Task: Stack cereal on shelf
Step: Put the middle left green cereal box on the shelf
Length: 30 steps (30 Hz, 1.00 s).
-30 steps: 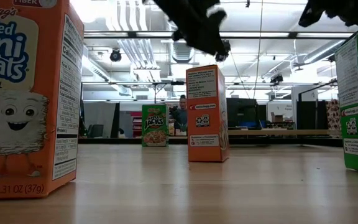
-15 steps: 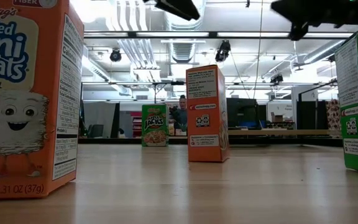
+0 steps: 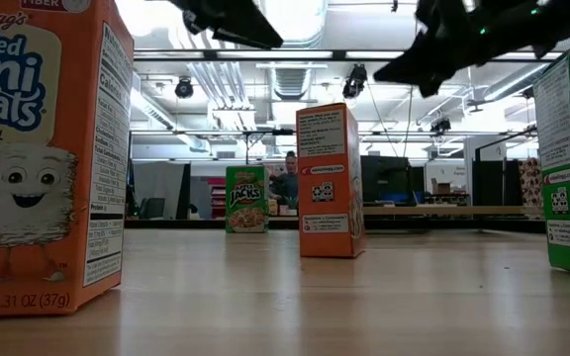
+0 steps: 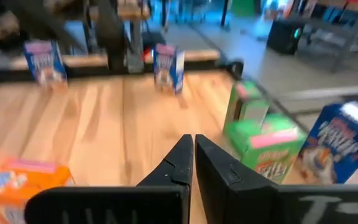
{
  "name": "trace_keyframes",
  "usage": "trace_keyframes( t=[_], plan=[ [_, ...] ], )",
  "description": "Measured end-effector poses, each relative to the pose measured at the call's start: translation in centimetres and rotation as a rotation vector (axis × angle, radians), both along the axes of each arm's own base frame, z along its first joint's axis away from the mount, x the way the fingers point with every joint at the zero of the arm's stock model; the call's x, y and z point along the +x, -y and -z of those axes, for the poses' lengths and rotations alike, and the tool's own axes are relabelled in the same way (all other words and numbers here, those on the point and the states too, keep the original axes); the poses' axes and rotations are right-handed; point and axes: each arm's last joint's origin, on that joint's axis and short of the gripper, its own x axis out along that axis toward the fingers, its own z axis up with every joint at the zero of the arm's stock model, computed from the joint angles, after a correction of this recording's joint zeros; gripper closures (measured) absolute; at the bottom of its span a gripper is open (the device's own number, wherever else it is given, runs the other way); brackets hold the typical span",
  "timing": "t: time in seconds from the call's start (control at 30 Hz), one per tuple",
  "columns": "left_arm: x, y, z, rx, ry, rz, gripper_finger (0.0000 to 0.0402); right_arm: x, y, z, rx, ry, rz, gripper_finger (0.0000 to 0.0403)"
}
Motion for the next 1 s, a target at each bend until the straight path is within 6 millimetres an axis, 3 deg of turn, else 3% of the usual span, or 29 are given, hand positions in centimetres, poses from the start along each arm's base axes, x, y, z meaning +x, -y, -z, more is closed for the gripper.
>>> trace_keyframes(
  t=[0.3, 0.5, 0.7, 1.0],
  plan=[
    [-3.9, -0.9, 1.3, 0.014, 0.095, 0.018, 0.0245, 2.3, 1.5, -0.8, -0.014, -0.041, 0.038, 0.0394],
    [-5.6, -1.3, 1.0, 0.013, 0.121, 0.017, 0.0245, 3.9, 3.2, -1.9, -0.028, -0.085, 0.071, 0.0394],
    [-6.2, -1.5, 0.9, 0.011, 0.124, 0.016, 0.0245, 6.1, 5.1, -2.6, -0.012, -0.089, 0.032, 0.0394],
    [-6.2, -1.5, 1.2, 0.014, 0.106, 0.016, 0.0245, 8.4, 8.5, -1.1, -0.024, -0.204, 0.089, 0.0394]
  ],
)
